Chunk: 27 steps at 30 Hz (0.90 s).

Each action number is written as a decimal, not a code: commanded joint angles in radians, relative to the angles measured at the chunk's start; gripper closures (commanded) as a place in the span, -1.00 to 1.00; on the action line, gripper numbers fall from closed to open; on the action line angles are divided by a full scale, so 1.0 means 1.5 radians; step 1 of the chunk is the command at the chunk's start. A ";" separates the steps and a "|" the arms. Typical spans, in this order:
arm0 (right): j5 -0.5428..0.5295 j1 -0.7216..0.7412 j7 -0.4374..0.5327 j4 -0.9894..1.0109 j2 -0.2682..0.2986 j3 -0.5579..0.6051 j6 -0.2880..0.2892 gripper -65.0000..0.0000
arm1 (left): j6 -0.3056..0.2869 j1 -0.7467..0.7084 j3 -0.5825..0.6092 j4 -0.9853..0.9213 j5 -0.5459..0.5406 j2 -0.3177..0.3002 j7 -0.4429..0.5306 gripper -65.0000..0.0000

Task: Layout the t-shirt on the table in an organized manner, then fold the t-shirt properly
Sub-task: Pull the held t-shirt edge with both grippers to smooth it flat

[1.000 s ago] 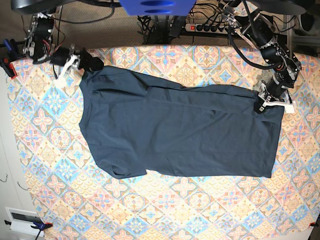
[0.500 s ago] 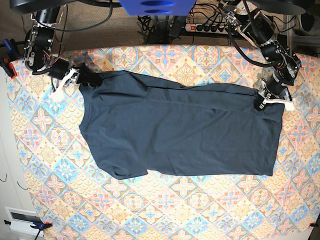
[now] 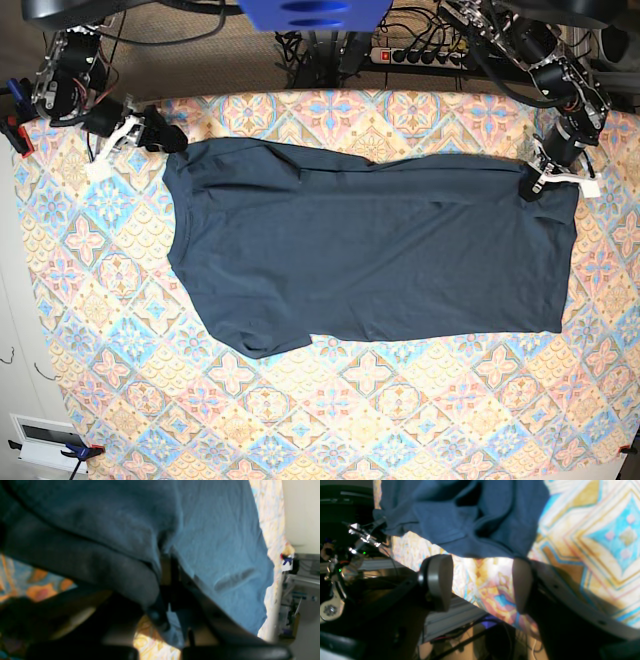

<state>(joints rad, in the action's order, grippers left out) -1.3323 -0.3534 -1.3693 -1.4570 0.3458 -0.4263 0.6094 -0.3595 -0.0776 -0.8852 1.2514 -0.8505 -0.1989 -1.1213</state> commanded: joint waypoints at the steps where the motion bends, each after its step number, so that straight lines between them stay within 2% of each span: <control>1: -0.015 -0.001 0.008 -0.011 0.014 -0.012 0.004 -0.11 | 0.000 -0.002 -0.003 0.010 -0.006 -0.012 0.005 1.00; 4: -0.007 0.003 0.010 -0.009 0.014 -0.009 0.004 -0.11 | 0.000 -0.002 -0.003 0.010 -0.006 -0.012 0.005 1.00; 9: 0.099 0.005 0.011 -0.009 0.013 -0.010 0.004 -0.11 | 0.000 -0.002 -0.003 0.010 -0.006 -0.012 0.003 1.00; 11: 0.121 0.011 0.012 -0.009 0.005 -0.007 0.004 -0.11 | 0.000 -0.002 -0.003 0.010 -0.006 -0.012 0.003 1.00; 16: 0.123 0.060 0.008 -0.009 -0.041 -0.003 0.004 -0.11 | 0.000 -0.002 -0.003 0.010 -0.006 -0.012 0.003 1.00; 22: 0.123 0.083 0.013 -0.009 -0.041 0.051 0.004 -0.11 | 0.000 -0.002 -0.003 0.010 -0.006 -0.012 0.003 1.00; 27: 0.124 0.086 0.014 -0.009 -0.041 0.054 0.004 -0.06 | 0.000 -0.004 -0.003 0.010 -0.006 -0.012 0.003 1.00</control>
<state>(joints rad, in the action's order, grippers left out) -1.1278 -0.2306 -1.3579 -1.4559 0.2661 -0.3401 0.6155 -0.3599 -0.0841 -0.8867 1.2522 -0.8577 -0.1997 -1.1179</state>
